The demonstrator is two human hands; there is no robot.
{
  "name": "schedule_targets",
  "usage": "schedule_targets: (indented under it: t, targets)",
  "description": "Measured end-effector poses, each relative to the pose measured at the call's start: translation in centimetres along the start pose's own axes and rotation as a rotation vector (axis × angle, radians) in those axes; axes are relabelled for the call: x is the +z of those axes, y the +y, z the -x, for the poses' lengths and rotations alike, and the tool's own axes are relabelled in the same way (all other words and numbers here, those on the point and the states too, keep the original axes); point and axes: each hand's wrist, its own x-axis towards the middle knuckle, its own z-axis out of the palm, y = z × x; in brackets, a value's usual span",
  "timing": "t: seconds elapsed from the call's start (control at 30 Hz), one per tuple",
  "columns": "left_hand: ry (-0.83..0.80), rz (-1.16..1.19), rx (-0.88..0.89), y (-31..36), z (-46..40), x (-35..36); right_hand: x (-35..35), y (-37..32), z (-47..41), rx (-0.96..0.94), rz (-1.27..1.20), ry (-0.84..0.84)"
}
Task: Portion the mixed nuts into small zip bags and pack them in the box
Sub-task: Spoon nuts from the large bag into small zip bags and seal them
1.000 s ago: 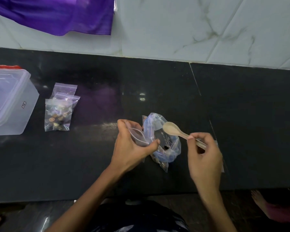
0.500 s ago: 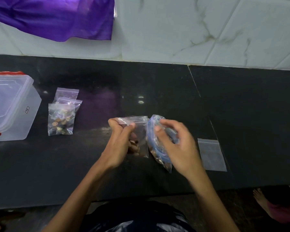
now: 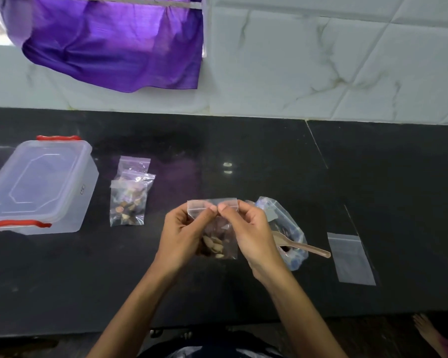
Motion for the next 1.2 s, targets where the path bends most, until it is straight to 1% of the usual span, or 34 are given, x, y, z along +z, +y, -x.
schedule_targets:
  t: [0.1, 0.27, 0.43, 0.57, 0.67, 0.73, 0.8, 0.83, 0.9, 0.93, 1.0, 1.1, 1.13, 1.2]
  targets:
    - [-0.007, 0.017, 0.038, -0.1, -0.3, -1.2, 1.1, 0.2, -0.1, -0.004, -0.04, 0.023]
    - [-0.051, 0.109, -0.055, -0.8, -1.0, -3.1, 1.6, 1.1, -0.9, 0.054, -0.097, 0.058]
    - [0.022, 0.052, 0.015, -0.4, -1.3, -3.2, 1.9, 1.6, -1.8, 0.051, -0.151, 0.107]
    - [0.072, 0.065, 0.011, -0.3, -2.1, -2.9, 2.7, 2.2, -2.9, 0.088, -0.227, 0.162]
    - [0.069, 0.073, 0.024, -0.1, -2.8, -3.1, 2.8, 2.2, -3.8, 0.126, -0.285, 0.124]
    - [0.092, -0.066, 0.137, -0.4, -3.4, -3.4, 2.8, 2.1, -4.1, 0.152, -0.277, 0.06]
    - [0.17, -0.239, 0.272, -1.0, -4.1, -3.8, 2.9, 2.1, -4.4, 0.155, -0.213, 0.026]
    - [0.217, -0.306, 0.32, -1.5, -4.4, -3.9, 3.0, 2.2, -4.5, 0.138, -0.165, 0.04]
    - [0.28, -0.39, 0.378, -2.0, -4.7, -3.8, 3.3, 2.6, -4.9, 0.05, -0.048, 0.098]
    - [0.298, -0.426, 0.397, -2.2, -4.8, -3.7, 3.5, 2.8, -5.0, -0.026, 0.044, 0.126]
    - [0.328, -0.504, 0.41, -2.9, -4.9, -3.7, 3.9, 3.3, -5.1, -0.165, 0.249, 0.148]
    - [0.332, -0.539, 0.375, -3.7, -5.3, -4.2, 4.2, 4.0, -5.1, -0.194, 0.513, 0.112]
    - [0.326, -0.539, 0.36, -3.7, -5.3, -4.3, 4.3, 4.2, -5.1, -0.2, 0.558, 0.105]
    - [0.317, -0.564, 0.334, -3.5, -5.3, -4.8, 4.9, 4.9, -5.3, -0.216, 0.57, 0.11]
